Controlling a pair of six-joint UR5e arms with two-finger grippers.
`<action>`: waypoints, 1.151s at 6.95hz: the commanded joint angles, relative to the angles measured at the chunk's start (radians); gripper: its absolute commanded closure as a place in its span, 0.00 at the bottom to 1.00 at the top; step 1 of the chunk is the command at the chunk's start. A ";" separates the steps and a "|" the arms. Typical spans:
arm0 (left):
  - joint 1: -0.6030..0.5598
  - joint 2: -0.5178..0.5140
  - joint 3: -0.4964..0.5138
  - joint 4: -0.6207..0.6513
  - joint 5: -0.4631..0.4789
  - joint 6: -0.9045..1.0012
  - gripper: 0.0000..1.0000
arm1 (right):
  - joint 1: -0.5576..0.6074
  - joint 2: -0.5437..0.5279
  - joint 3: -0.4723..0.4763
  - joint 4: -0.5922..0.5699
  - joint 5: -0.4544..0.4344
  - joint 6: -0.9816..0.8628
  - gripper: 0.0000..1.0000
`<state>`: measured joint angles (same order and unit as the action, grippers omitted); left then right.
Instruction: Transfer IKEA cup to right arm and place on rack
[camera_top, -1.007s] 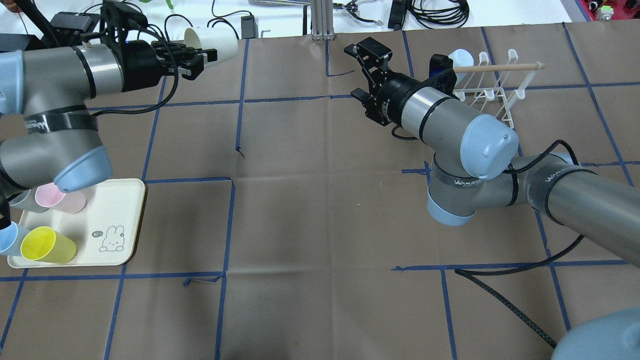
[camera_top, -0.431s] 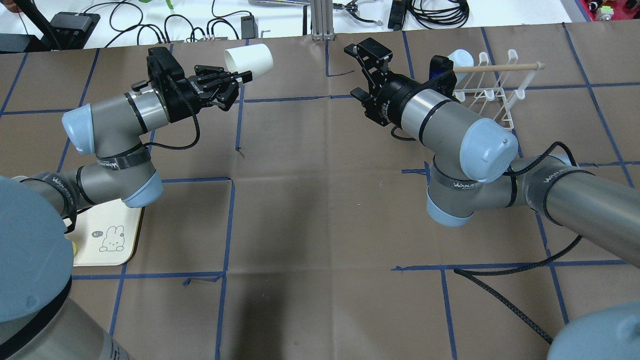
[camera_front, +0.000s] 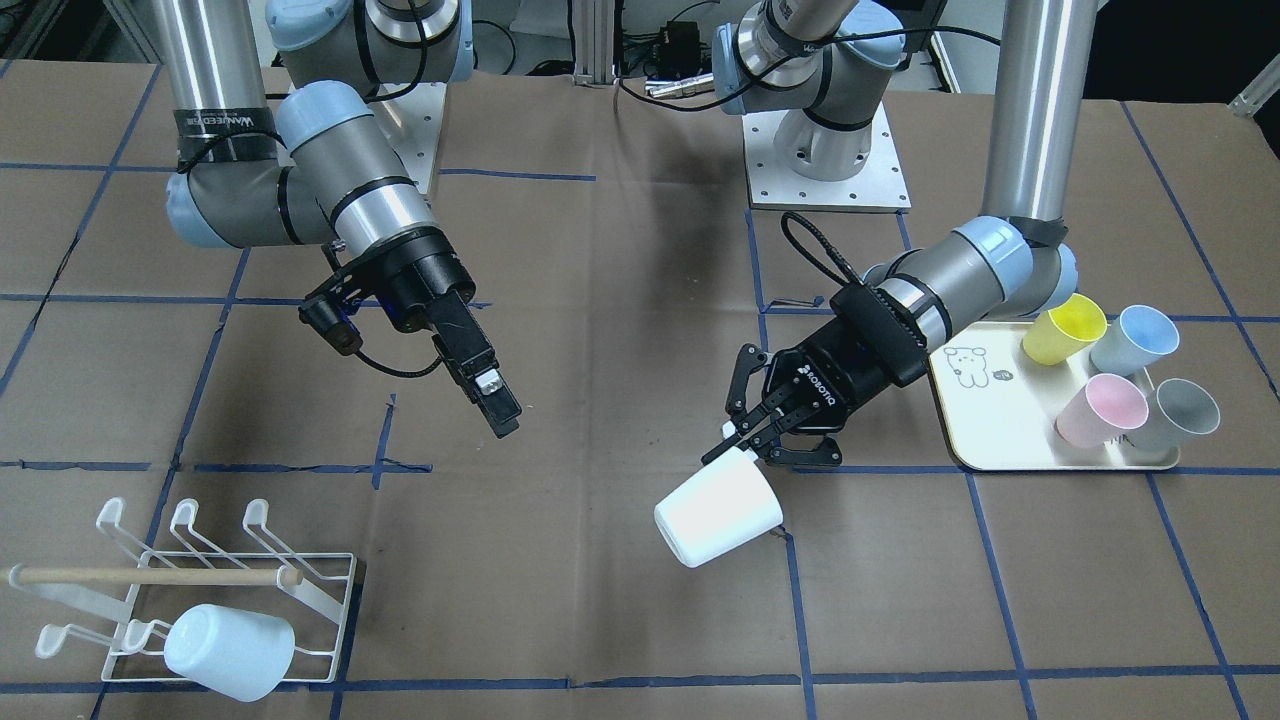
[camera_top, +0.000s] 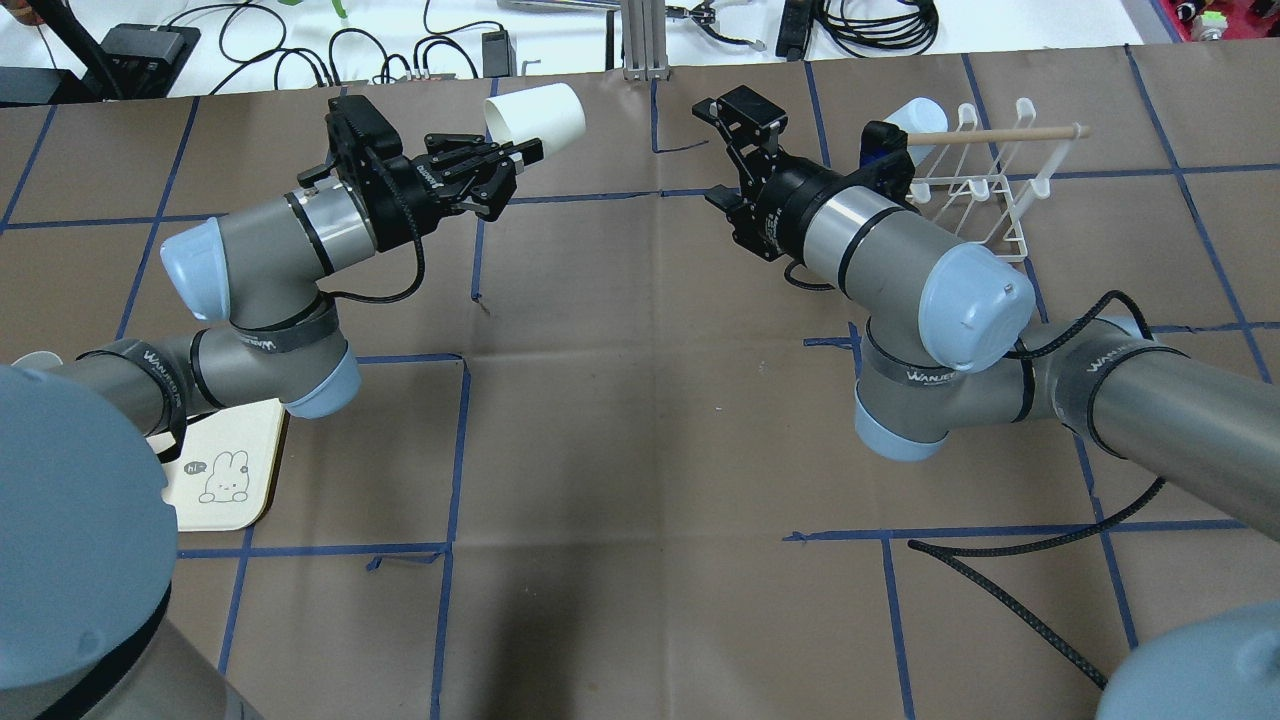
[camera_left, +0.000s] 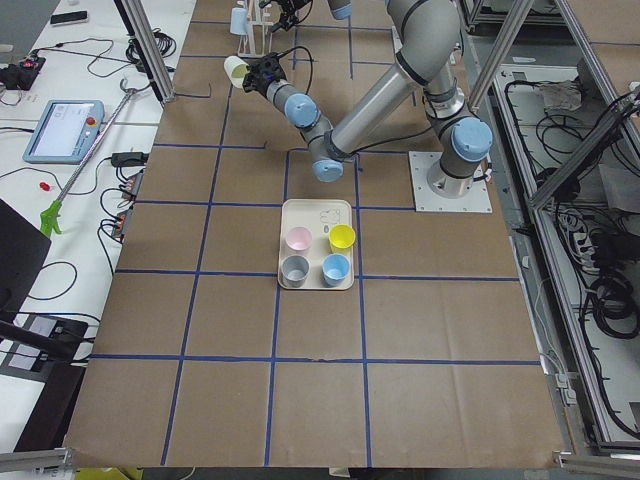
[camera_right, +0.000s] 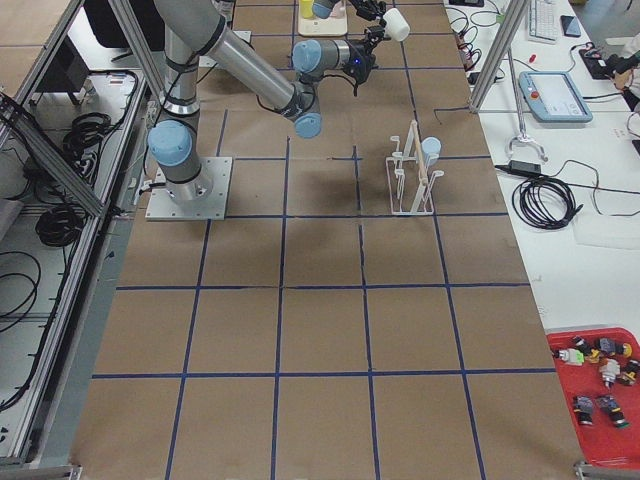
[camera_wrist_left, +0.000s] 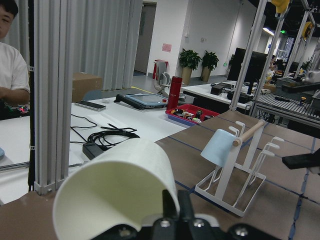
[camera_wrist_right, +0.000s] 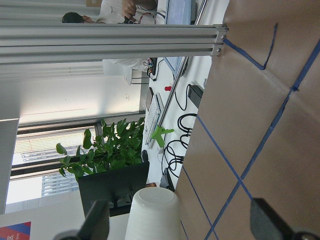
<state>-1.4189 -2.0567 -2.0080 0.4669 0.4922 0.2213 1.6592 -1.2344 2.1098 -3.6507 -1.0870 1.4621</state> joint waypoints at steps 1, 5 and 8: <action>-0.078 0.023 -0.006 0.001 0.095 -0.031 0.98 | 0.001 0.000 0.007 -0.009 -0.002 0.000 0.01; -0.092 0.021 -0.006 0.004 0.095 -0.045 0.98 | 0.051 0.018 -0.008 -0.009 -0.080 0.007 0.03; -0.092 0.018 -0.006 0.006 0.095 -0.045 0.97 | 0.115 0.110 -0.106 -0.009 -0.061 0.066 0.02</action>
<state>-1.5109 -2.0368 -2.0148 0.4714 0.5875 0.1764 1.7526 -1.1620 2.0509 -3.6601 -1.1586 1.5187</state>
